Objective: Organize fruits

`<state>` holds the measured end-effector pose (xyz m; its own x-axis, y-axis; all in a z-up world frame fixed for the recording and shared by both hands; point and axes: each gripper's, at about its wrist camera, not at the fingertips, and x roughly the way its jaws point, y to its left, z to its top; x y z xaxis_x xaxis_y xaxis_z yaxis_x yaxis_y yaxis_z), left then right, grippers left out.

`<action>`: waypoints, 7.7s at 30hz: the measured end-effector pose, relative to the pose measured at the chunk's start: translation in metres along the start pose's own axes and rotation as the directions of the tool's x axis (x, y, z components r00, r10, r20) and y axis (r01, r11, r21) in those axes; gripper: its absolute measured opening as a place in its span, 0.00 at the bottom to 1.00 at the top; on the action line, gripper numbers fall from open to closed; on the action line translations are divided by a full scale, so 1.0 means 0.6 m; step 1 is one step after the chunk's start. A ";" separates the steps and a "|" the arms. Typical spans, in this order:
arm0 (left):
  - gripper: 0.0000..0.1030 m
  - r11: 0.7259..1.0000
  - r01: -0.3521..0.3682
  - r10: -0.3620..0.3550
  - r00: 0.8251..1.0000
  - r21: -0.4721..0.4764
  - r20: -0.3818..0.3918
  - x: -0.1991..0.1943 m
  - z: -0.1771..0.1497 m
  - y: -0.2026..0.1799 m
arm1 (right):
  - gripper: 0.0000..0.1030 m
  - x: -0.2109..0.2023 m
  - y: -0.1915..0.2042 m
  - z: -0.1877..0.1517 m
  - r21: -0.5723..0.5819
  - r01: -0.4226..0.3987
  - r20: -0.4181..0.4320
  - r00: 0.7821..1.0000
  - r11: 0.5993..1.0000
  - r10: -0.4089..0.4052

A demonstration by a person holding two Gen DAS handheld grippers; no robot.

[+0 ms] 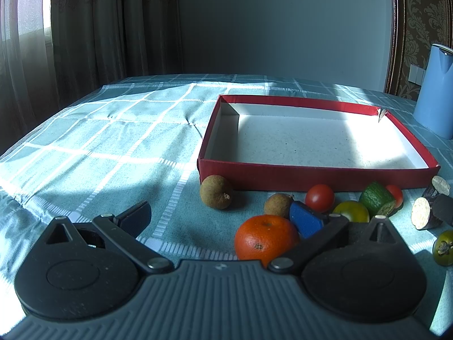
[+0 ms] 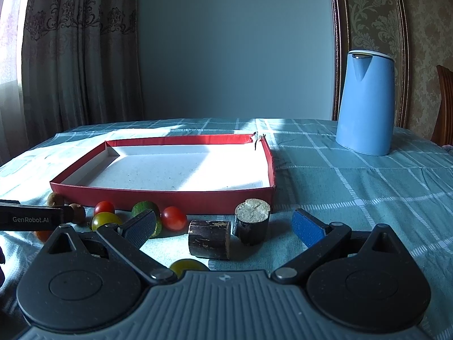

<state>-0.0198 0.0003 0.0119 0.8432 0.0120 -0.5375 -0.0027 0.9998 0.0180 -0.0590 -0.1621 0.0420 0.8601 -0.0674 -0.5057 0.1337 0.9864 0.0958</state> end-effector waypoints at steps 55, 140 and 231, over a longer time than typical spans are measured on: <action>1.00 1.000 0.006 -0.006 1.000 0.000 -0.012 0.003 -0.006 -0.005 | 0.68 0.001 -0.067 0.035 0.012 -0.075 -0.045 0.996 0.997 0.076; 0.40 0.979 0.171 -0.164 0.984 0.113 -0.065 -0.015 -0.018 -0.028 | 0.86 0.041 -0.143 0.025 0.122 -0.046 -0.101 0.993 0.991 0.058; 1.00 0.999 0.036 -0.039 0.995 -0.032 -0.091 0.023 -0.004 0.020 | 0.99 -0.039 -0.040 -0.014 -0.135 -0.174 -0.092 0.982 0.975 0.162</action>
<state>-0.0092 0.0123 0.0027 0.7901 -0.0259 -0.6124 0.0109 0.9995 -0.0281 -0.0864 -0.1827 0.0440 0.8211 0.1078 -0.5605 -0.0857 0.9942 0.0655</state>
